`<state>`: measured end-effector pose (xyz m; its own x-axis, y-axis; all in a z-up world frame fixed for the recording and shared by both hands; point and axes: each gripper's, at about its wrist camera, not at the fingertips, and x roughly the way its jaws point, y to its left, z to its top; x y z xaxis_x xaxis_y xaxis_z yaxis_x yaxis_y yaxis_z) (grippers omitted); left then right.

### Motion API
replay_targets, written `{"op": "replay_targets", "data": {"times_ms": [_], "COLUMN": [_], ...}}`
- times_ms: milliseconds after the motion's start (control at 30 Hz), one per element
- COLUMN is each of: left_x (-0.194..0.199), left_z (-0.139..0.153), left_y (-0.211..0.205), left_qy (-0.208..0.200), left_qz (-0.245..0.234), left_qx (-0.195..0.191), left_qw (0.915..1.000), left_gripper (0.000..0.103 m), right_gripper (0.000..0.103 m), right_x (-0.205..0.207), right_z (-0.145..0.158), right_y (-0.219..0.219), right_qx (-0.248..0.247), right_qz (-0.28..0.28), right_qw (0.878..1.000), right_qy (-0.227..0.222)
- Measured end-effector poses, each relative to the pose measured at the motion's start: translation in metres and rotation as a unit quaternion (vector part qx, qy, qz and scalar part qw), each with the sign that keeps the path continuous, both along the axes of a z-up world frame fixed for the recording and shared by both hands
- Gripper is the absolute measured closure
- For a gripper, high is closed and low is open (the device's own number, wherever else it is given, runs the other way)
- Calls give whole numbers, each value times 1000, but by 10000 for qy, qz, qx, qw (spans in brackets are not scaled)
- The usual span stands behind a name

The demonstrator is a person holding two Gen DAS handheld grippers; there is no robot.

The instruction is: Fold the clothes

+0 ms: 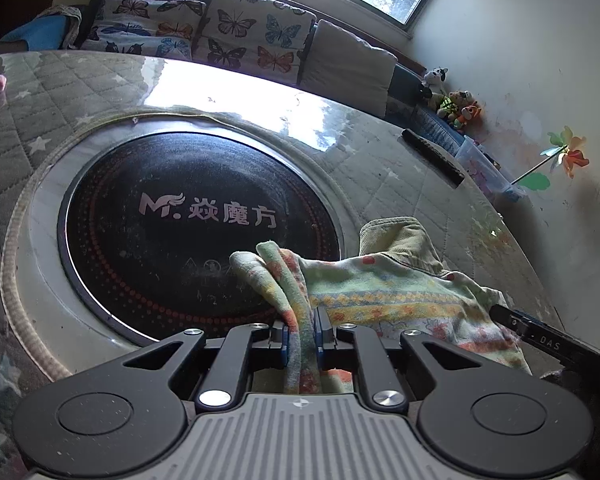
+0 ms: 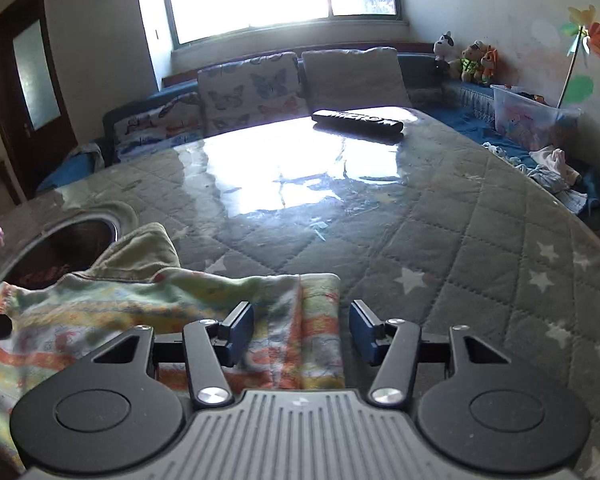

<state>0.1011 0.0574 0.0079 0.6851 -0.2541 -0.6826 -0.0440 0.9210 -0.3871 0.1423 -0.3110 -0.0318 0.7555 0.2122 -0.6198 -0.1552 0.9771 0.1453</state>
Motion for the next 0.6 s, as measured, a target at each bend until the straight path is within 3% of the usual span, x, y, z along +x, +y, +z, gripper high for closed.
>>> {"op": "replay_targets", "data": {"times_ms": [133, 367, 600], "left_x": [4, 18, 51], "left_z": [9, 36, 57], "left_y": [-9, -34, -85], "left_qy": [-98, -443, -743], "left_qz": [-91, -389, -847], "left_qx": [144, 430, 630], "left_qw": [9998, 9973, 9916], "left_gripper": [92, 94, 95], "right_gripper": [93, 94, 94], "right_x": [-5, -20, -11], "right_z": [2, 33, 66], "right_y": [7, 1, -30], "right_qx": [47, -5, -318], "right_qz": [169, 148, -255], "right_qw": [9998, 9982, 9941], "right_qy": [-121, -584, -1002]}}
